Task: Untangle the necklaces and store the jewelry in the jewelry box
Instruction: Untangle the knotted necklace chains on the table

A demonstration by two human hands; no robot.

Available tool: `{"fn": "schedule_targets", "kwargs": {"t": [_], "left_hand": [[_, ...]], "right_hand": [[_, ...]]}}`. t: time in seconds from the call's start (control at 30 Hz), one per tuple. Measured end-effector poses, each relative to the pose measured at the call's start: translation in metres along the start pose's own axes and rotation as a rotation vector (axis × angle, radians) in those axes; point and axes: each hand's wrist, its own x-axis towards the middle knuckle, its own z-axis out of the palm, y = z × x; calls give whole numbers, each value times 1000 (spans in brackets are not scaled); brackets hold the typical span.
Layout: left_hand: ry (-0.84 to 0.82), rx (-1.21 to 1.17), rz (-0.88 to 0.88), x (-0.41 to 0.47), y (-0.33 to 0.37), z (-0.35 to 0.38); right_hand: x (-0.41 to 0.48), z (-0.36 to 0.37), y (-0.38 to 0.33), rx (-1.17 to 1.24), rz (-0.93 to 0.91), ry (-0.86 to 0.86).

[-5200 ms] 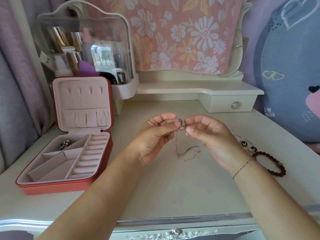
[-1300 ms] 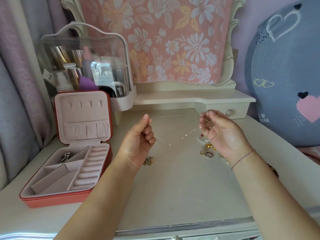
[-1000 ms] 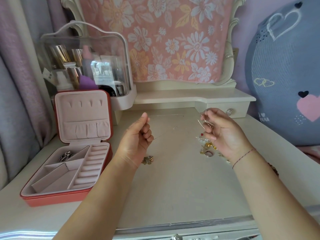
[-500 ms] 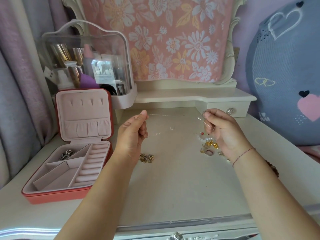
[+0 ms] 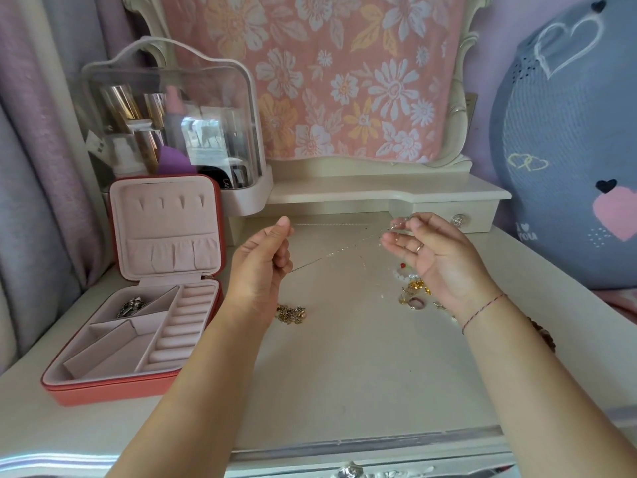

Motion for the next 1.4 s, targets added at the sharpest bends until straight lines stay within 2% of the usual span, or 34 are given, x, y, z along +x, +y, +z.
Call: {"fn": "schedule_targets", "kwargs": {"t": [0.2,0.33,0.47,0.7,0.93,1.03,1.1,1.17,1.27,1.4], "left_hand": [[-5,2,-7,0,-1,1],[31,5,23,1,1,-1],[162,114,129,4,3,-7],[214,255,248,-1,3,-3],[226,315,235,-3,4,-1],[203,362,174,-4,2,-2],[183,405,144,-5,1,-1],[162,438,107,-6,-1,2],[148,490,36,-8,-1,4],[59,657,-55,-9,-5,7]], "right_hand": [[-4,5,-2,41,30,9],[-7,0,-4,-244,25,31],[-7,-2,-1,-699,-156,144],[-6,-1,3,-764,-238,191],[-9,2,2,-999,-311,235],[-12,5,-1,-840,-278,172],[-15,9,-6,-597,-153,112],[-15,9,-6,-471,-59,91],[-12,12,-5,-408,-139,4],[-13,16,-5,-270,-143,-52]]}}
